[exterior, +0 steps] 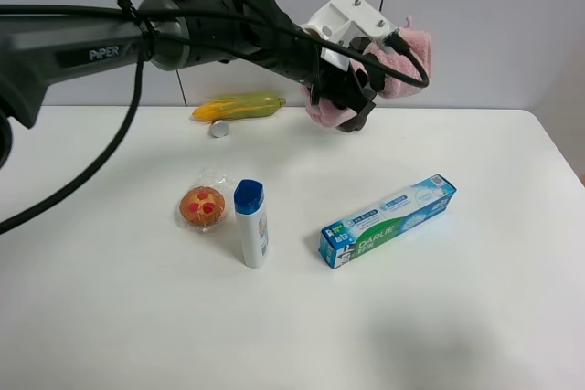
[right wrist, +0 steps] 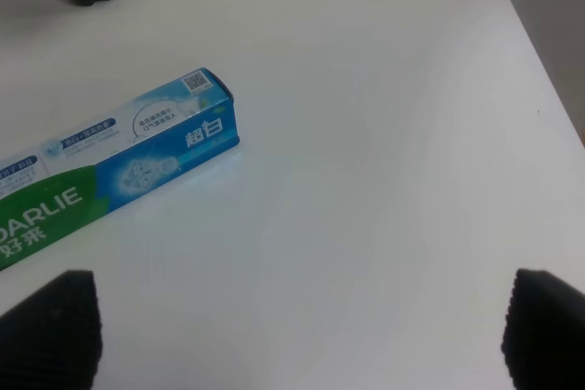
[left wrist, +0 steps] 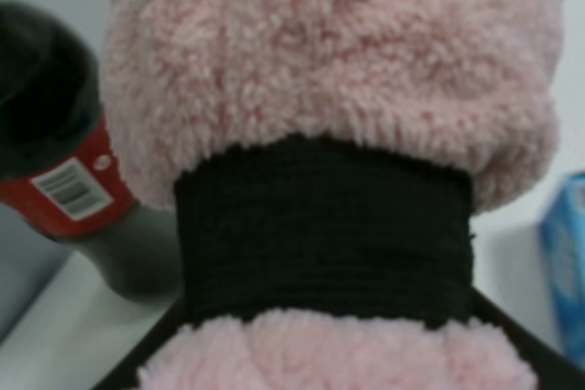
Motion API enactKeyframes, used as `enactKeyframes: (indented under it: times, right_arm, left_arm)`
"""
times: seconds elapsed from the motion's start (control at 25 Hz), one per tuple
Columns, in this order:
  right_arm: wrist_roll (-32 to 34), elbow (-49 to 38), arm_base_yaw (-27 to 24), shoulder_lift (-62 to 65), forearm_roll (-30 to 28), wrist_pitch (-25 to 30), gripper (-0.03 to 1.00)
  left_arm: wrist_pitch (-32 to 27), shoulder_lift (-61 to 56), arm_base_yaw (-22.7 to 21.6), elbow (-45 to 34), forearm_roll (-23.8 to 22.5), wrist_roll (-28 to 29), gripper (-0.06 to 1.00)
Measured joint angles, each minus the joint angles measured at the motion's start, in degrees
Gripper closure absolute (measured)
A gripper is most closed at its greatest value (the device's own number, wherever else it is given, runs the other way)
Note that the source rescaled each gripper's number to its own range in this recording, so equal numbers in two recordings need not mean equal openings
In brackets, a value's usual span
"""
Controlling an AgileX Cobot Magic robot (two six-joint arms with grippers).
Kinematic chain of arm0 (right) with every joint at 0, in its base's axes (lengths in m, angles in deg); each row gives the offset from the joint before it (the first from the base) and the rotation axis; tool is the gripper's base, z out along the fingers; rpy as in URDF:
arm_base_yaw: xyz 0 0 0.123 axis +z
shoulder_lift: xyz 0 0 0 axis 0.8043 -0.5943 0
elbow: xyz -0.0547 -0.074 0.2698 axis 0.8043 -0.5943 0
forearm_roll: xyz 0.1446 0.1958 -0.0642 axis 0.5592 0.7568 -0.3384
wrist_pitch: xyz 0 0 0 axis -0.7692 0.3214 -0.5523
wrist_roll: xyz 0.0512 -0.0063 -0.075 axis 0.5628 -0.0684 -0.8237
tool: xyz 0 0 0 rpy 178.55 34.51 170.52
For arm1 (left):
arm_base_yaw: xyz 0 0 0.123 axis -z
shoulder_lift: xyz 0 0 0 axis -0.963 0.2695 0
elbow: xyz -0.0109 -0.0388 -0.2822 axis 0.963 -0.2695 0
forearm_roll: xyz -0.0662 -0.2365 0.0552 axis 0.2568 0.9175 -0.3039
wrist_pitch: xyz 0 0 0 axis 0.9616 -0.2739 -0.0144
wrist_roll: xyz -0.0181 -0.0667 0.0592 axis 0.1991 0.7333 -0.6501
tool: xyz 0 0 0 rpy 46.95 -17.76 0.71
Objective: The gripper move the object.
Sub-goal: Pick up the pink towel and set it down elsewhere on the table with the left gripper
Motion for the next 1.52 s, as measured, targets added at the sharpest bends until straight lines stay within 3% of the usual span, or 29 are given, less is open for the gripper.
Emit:
enactKeyframes:
  times: [0.2,0.36,0.64,0.92,1.08,1.2,1.28,1.52]
  right_arm:
    - [0.0,0.0,0.0,0.0,0.0,0.0,-0.03]
    - [0.0,0.0,0.0,0.0,0.0,0.0,-0.03]
    - [0.0,0.0,0.0,0.0,0.0,0.0,-0.03]
    - [0.0,0.0,0.0,0.0,0.0,0.0,-0.03]
    - [0.0,0.0,0.0,0.0,0.0,0.0,-0.03]
    - [0.0,0.0,0.0,0.0,0.0,0.0,-0.03]
    - [0.0,0.0,0.0,0.0,0.0,0.0,-0.03]
    - [0.0,0.0,0.0,0.0,0.0,0.0,-0.03]
  left_arm:
    - [-15.6,-4.5,0.0,0.0,-5.1,1.0,0.94]
    - [-24.9,-8.5,-1.4,-0.1,-12.0,8.1,0.94]
    - [-31.0,-14.8,-9.1,-0.1,-24.2,27.0,0.94]
    - [-31.5,-17.3,-19.2,-2.8,-27.4,47.9,0.94]
    - [-26.4,-18.5,-22.8,-10.5,-29.0,51.2,0.94]
    - [-17.7,-20.5,-24.3,-19.3,-29.0,51.5,0.94]
    - [-7.8,-22.5,-25.3,-27.5,-28.4,51.5,0.94]
    - [6.5,-25.5,-27.0,-41.9,-25.8,51.7,0.94]
